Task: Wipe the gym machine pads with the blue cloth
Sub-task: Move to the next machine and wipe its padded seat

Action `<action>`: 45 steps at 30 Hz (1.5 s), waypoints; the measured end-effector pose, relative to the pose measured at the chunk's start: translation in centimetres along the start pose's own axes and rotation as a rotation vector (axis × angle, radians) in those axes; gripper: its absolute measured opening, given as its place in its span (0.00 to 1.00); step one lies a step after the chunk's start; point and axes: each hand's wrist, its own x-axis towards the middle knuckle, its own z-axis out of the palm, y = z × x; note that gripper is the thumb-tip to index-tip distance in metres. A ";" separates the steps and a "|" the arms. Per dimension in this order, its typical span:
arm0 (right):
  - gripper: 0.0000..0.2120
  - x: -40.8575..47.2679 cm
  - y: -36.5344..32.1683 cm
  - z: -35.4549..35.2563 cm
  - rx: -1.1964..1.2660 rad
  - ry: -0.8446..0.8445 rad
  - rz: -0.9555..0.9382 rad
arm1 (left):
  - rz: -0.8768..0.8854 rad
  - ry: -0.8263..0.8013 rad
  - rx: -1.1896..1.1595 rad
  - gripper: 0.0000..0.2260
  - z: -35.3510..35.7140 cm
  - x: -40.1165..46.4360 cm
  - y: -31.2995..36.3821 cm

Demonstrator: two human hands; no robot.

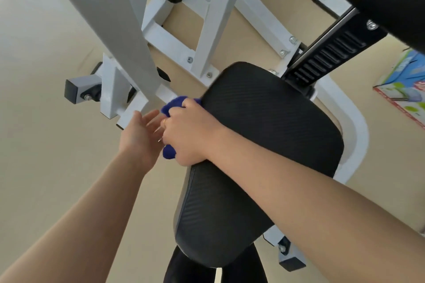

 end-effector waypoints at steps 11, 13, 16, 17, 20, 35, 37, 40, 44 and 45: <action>0.14 0.0 -0.8 -0.7 -0.004 0.010 0.150 | 0.154 0.011 0.104 0.19 -3.6 -1.3 0.1; 0.11 -1.7 -3.3 0.0 -0.005 -0.033 0.051 | 0.196 0.028 0.213 0.13 -4.0 -2.5 -0.7; 0.06 -3.8 -5.8 0.2 0.036 -0.104 -0.043 | 0.246 -0.060 0.321 0.12 -3.9 -4.3 -1.4; 0.05 -4.3 -6.5 0.2 0.031 -0.117 -0.081 | 0.248 -0.124 0.336 0.14 -3.7 -4.8 -1.4; 0.11 -5.2 -7.0 0.7 -0.034 -0.091 -0.204 | 0.239 -0.363 0.487 0.19 -2.7 -6.1 -1.3; 0.10 -7.4 -14.8 3.2 -0.112 -0.144 -0.161 | 0.094 -0.641 0.848 0.31 -3.5 -6.6 -0.7; 0.11 -7.3 -14.4 3.1 -0.170 -0.127 -0.143 | 0.085 -0.693 0.925 0.31 -4.0 -6.9 -0.4; 0.13 -6.7 -11.9 2.3 -0.128 0.007 0.051 | 0.074 -0.695 0.912 0.32 -5.0 -7.5 0.1; 0.12 -6.0 -12.1 2.4 -0.060 0.073 0.329 | -0.024 -0.683 0.747 0.32 -6.6 -7.9 0.4; 0.13 -6.0 -13.4 3.2 -0.120 0.072 0.328 | -0.031 -0.693 0.755 0.31 -6.9 -8.0 0.2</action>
